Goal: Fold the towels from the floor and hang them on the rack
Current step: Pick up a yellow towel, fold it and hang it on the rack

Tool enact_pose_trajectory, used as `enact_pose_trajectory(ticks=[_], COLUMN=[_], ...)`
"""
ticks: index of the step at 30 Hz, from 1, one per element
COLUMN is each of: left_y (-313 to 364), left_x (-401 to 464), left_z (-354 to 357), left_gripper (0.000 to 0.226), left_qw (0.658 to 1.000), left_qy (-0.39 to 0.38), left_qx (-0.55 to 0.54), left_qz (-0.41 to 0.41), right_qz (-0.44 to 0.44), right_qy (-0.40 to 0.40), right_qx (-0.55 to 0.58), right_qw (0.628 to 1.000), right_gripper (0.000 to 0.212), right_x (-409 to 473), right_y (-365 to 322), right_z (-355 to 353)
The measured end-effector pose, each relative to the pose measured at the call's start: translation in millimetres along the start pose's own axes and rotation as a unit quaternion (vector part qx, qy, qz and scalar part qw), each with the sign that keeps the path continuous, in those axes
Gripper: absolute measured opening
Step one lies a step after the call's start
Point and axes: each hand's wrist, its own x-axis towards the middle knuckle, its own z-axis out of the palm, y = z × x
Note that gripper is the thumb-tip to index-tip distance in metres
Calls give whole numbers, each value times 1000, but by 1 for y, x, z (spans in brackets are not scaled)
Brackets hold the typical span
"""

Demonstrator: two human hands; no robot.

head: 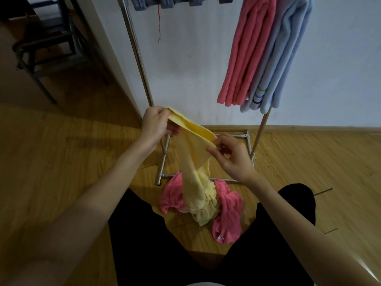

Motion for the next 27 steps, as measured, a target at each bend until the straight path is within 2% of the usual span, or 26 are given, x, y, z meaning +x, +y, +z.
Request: enact_pose_trajectory(ticks=[3, 5, 7, 12, 20, 24, 27], left_y=[-21, -34, -38, -12, 51, 65, 69], left_x=[6, 8, 10, 16, 3, -7, -9], left_z=[-10, -16, -20, -23, -22, -15, -16], left_gripper=[24, 16, 9, 14, 26, 36, 44], left_qw=[985, 950, 927, 925, 924, 889, 850], left_qy=[-6, -5, -13, -55, -197, -256, -322], left_qx=[174, 310, 372, 363, 276, 313, 348], left_qz=[8, 34, 44, 100, 176, 213, 228], right_qz=[-8, -15, -20, -21, -9, 2, 8], right_qy=[18, 15, 8, 49, 147, 170, 158], right_qx=[-26, -40, -47, -48, -15, 12, -11], right_qw=[999, 999, 999, 997, 989, 985, 987], right_gripper=[12, 11, 9, 10, 14, 25, 24], right_x=[8, 14, 18, 28, 60, 70, 72], right_y=[2, 3, 3, -2, -18, -23, -22], right_z=[-17, -25, -29, -36, -65, -66, -63])
